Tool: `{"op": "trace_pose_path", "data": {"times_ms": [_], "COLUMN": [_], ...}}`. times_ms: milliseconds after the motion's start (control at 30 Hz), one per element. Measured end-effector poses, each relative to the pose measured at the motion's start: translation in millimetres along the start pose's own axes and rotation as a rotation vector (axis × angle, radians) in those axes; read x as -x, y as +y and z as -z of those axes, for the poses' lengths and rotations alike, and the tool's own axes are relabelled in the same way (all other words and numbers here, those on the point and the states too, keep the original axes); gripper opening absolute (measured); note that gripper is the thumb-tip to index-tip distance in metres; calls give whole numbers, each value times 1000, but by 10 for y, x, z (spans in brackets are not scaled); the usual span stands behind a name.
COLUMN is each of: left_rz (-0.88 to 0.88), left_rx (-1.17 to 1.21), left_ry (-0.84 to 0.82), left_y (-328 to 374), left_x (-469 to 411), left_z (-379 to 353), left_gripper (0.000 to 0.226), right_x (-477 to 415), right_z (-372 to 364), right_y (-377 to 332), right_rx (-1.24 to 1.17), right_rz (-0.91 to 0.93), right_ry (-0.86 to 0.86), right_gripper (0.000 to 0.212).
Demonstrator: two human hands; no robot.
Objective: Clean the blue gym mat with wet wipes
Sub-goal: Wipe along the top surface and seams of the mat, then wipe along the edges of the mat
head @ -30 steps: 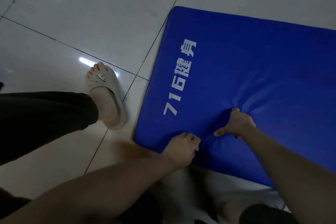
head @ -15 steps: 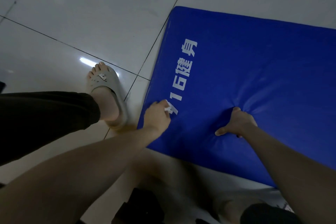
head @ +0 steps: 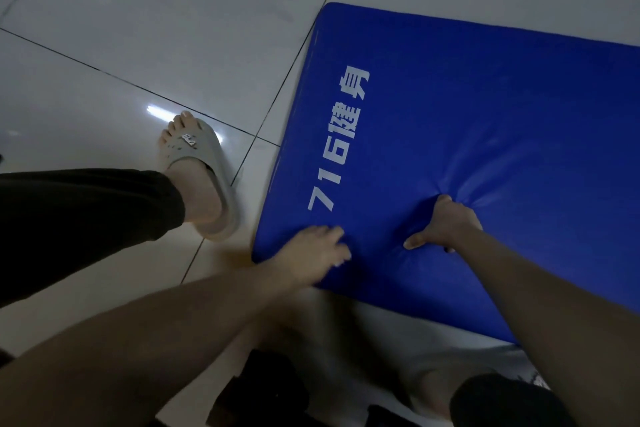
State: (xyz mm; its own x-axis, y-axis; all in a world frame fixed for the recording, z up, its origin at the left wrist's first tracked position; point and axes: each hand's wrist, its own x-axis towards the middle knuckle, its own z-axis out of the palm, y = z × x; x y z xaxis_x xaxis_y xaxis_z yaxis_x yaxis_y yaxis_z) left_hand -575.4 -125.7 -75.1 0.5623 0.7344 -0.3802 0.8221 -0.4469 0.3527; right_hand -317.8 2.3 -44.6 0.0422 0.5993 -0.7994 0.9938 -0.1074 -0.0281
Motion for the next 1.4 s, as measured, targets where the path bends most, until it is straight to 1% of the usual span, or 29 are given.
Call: {"op": "trace_pose_path", "data": {"times_ms": [33, 100, 167, 200, 267, 300, 333, 367, 467, 533, 567, 633, 667, 700, 733, 800, 867, 933, 967, 1000, 1033, 1067, 1100, 1167, 1200, 1233, 1300, 1367, 1400], "left_rz": [78, 314, 576, 674, 776, 784, 755, 690, 430, 218, 120, -5, -35, -28, 15, 166, 353, 530, 617, 696, 781, 855, 918, 994, 1010, 1024, 1046, 1101, 1125], "left_rx": [-16, 27, 133, 212, 339, 379, 402, 408, 362, 256, 181, 62, 1, -41, -66, -114, -122, -5, 87, 222, 390, 572, 727, 966, 1081, 1172, 1325, 1340, 1251], "left_ry": [41, 165, 270, 316, 361, 352, 326, 279, 30, -177, -232, -223, -202, -182, -152, -95, -75, -70, -46, -16, -24, -34, -49, -80, -110, -151, -140, -72, -32], "left_y": [-161, -444, -602, -609, -450, -300, -123, 63, 514, 621, 609, 469, 350, 204, 50, -216, -342, -333, -305, -297, -306, -348, -398, -525, -587, -633, -753, -832, -875], "left_x": [26, 80, 108, 100, 60, 41, 9, -25, -135, -133, -103, -13, 19, 54, 82, 144, 182, 160, 119, 69, 17, -36, -56, -35, -1, 42, 111, 127, 117], "left_z": [52, 167, 285, 319, 337, 309, 257, 189, -1, -74, -86, -80, -60, -27, 20, 135, 232, 321, 352, 418, 482, 546, 629, 769, 815, 858, 843, 779, 742], "left_gripper": [33, 34, 25, 21, 19, 17, 16, 16, 21, 29, 32, 30, 30, 29, 28, 25, 27, 27, 20, 13, 16, 22, 23, 11, 4, 11, 23, 20, 16], "right_x": [0, -2, -7, -6, -1, 2, 8, 13, 20, 13, 8, 6, 6, 3, 2, 17, 64, 165, 224, 301, 366, 427, 484, 610, 660, 683, 678, 663, 649], "right_z": [-4, -11, -10, -8, 2, 8, 13, 15, 24, 23, 23, 21, 23, 22, 21, 18, 30, 39, 34, 48, 22, -19, -92, -292, -396, -509, -708, -823, -857], "right_y": [3, 11, 13, 11, 3, -3, -4, -1, 1, 1, 2, 5, 5, 6, 12, 21, 18, -36, -105, -217, -356, -526, -715, -1105, -1272, -1407, -1609, -1695, -1717], "right_rx": [3, 2, -5, -7, -8, -11, -13, -14, -13, -8, -10, -13, -12, -13, -16, -18, -35, -32, 10, 65, 97, 79, 18, -101, -120, -119, -121, -137, -117], "right_rz": [0, 3, 4, 4, 1, -1, -4, -7, -7, 1, 6, 10, 9, 7, 8, 14, -3, -46, -46, -4, 80, 195, 321, 534, 603, 634, 608, 533, 505], "right_ry": [-3, -2, -2, -6, -11, -15, -19, -19, -17, -10, -9, -3, -1, 0, 3, 8, -8, -33, -30, 1, 30, 52, 55, -1, -37, -59, -41, 48, 101], "right_gripper": [125, 125, 125, 125, 124, 124, 124, 124, 128, 127, 126, 123, 123, 122, 122, 121, 121, 118, 110, 95, 78, 65, 60, 60, 62, 62, 57, 45, 38]}}
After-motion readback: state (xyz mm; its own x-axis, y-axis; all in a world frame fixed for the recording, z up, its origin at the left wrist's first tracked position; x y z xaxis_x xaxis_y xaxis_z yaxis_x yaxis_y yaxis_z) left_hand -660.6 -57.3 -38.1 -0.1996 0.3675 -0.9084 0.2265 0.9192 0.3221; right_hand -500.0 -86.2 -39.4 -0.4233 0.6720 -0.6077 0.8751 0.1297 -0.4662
